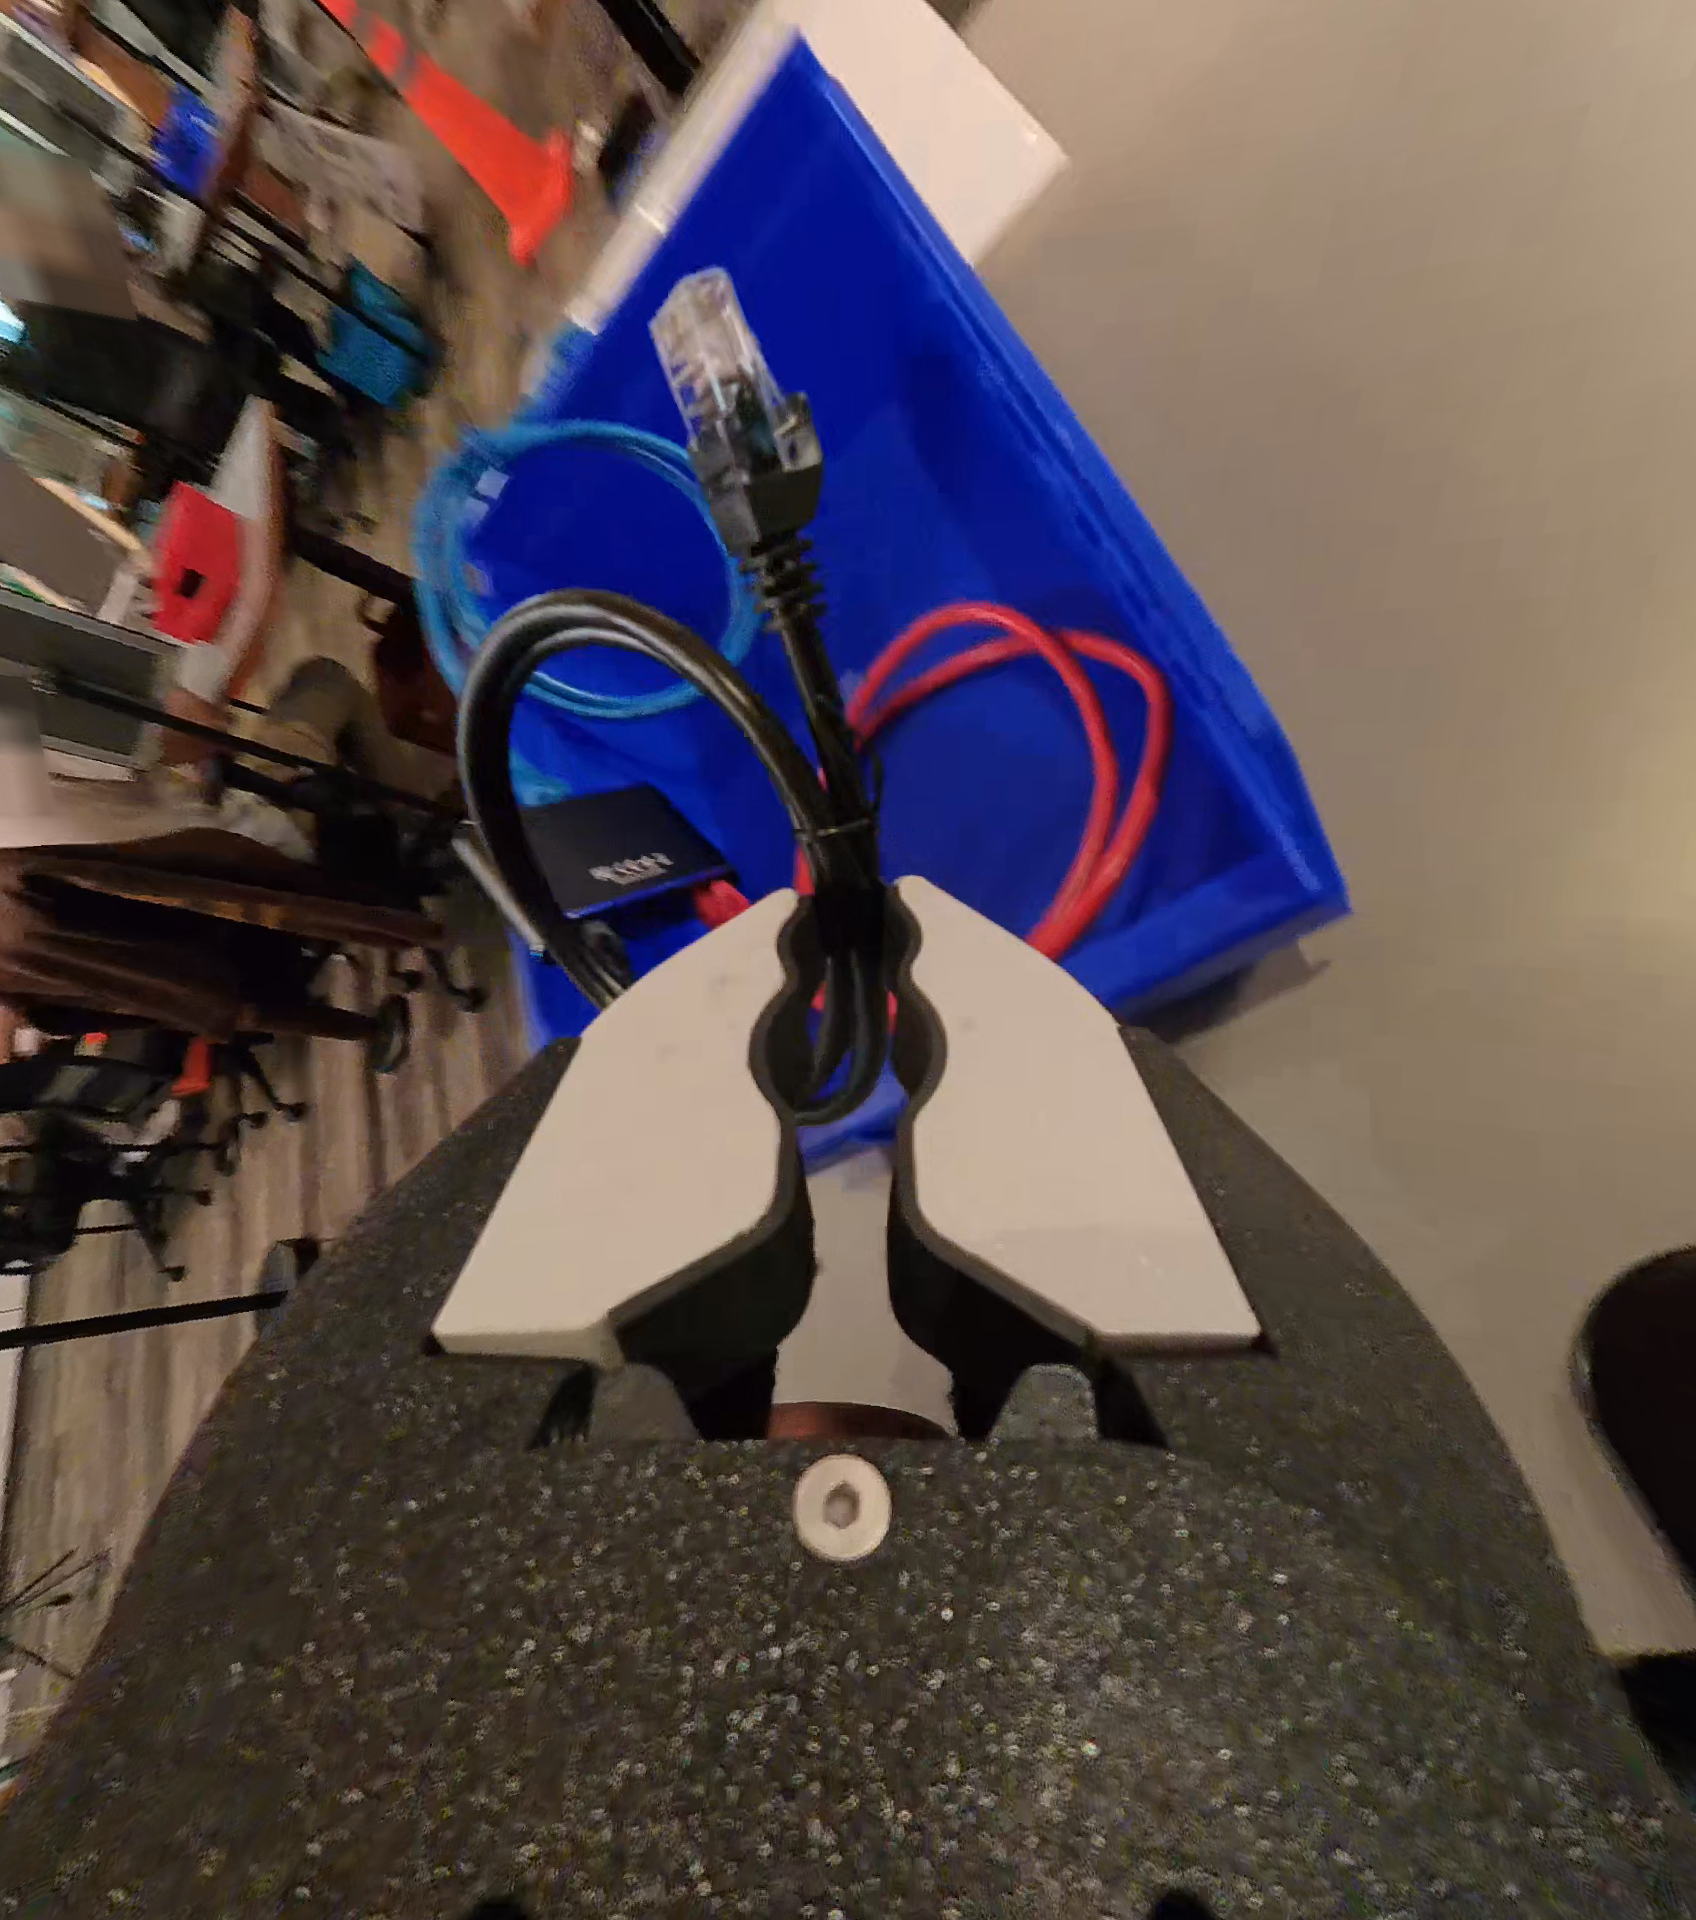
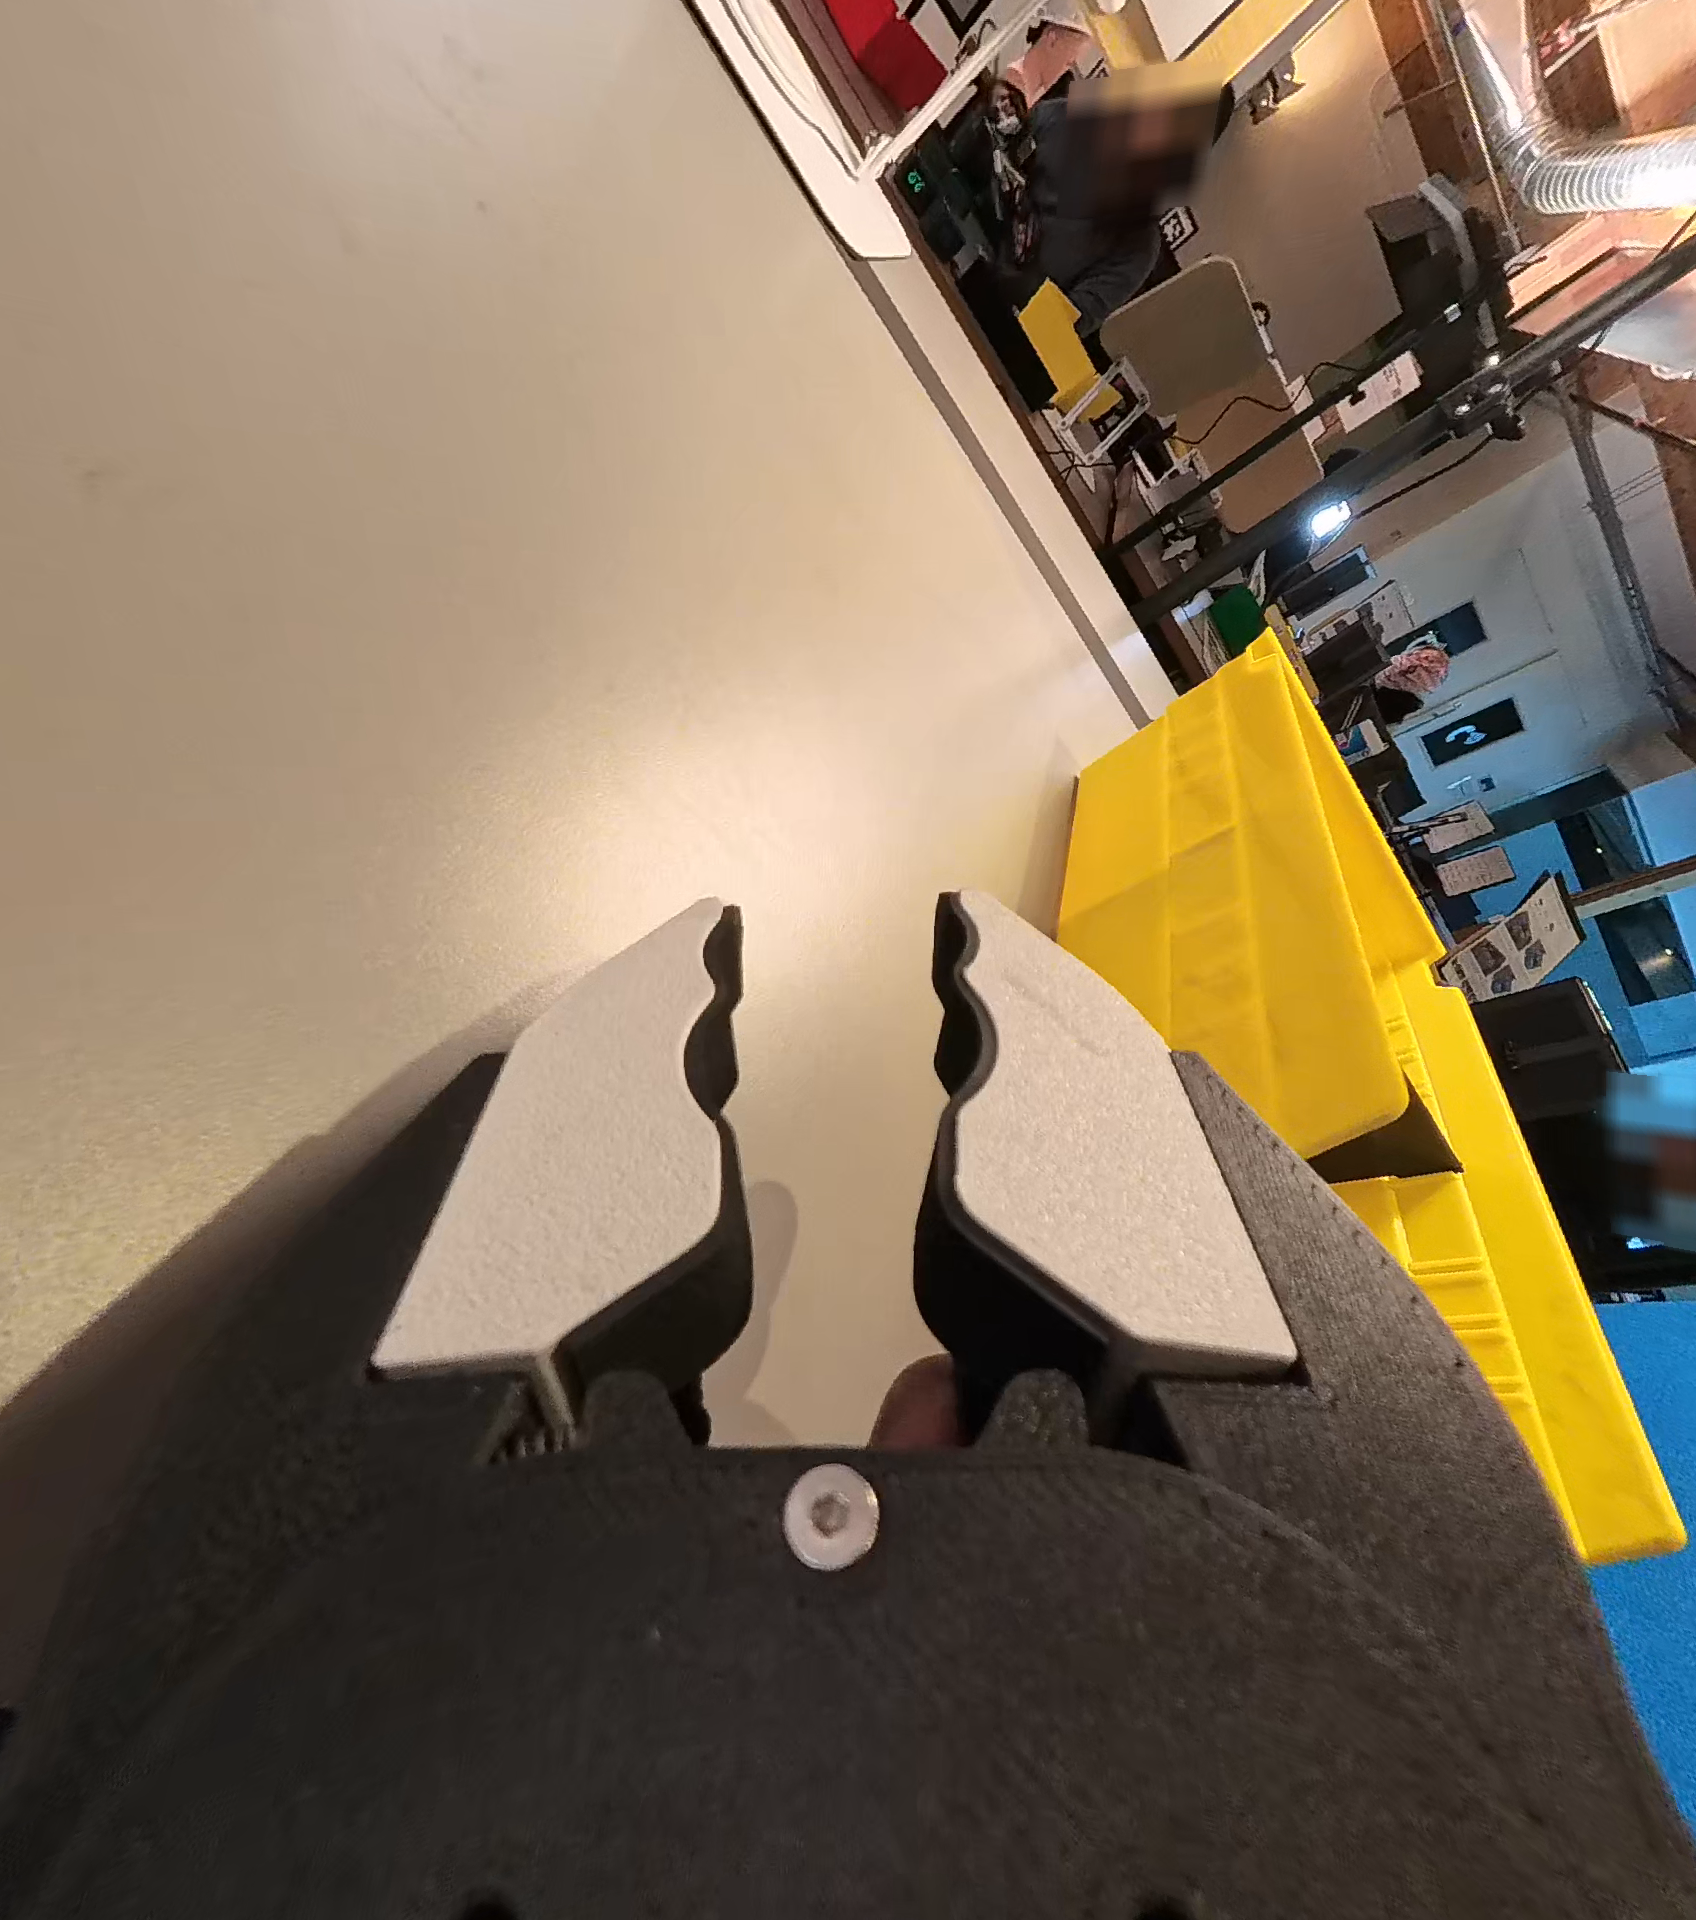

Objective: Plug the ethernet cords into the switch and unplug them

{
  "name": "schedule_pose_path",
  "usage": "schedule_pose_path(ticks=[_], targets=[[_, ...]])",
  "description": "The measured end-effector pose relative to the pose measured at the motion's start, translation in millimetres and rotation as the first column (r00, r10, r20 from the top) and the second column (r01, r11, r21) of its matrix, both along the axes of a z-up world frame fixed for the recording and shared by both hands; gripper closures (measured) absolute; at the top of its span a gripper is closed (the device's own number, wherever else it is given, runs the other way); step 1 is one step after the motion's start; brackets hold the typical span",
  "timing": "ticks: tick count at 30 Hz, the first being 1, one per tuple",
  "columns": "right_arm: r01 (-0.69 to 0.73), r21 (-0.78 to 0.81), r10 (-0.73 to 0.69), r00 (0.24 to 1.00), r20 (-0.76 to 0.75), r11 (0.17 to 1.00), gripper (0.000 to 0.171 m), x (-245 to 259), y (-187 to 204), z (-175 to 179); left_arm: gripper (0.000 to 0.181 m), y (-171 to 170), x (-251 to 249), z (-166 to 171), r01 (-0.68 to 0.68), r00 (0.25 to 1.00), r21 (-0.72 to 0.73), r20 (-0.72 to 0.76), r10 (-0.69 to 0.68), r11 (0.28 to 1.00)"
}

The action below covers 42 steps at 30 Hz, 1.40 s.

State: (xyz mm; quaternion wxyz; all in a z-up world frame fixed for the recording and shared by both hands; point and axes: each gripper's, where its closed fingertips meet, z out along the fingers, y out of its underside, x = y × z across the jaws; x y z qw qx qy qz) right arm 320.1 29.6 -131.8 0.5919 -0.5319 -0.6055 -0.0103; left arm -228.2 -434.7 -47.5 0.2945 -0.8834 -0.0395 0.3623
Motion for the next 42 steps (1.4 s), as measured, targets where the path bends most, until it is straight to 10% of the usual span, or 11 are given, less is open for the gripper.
schedule_pose_path(ticks=[13,24,36,42], targets=[[0.006,0.002,-0.006,1.0,0.0,1.0,0.136,0,1,0,0.17,34,-31,205,0.026,0.841,0.394,-0.506,0.193,0.919],[0.015,0.021,-0.015,1.0,-0.013,1.0,0.136,1,1,3,0.172,126,150,385,0.483,0.628,0.409,-0.778,0.019,0.775],[0.029,0.113,-0.031,0.999,0.016,0.993,0.138,1,-1,2,0.171,253,311,325,0.758,0.647,0.473,-0.63,-0.429,0.449],[0.041,0.126,-0.047,0.998,0.046,0.991,0.143,3,0,-3,0.171,288,318,231,0.714,0.692,0.588,-0.507,-0.513,0.382]])
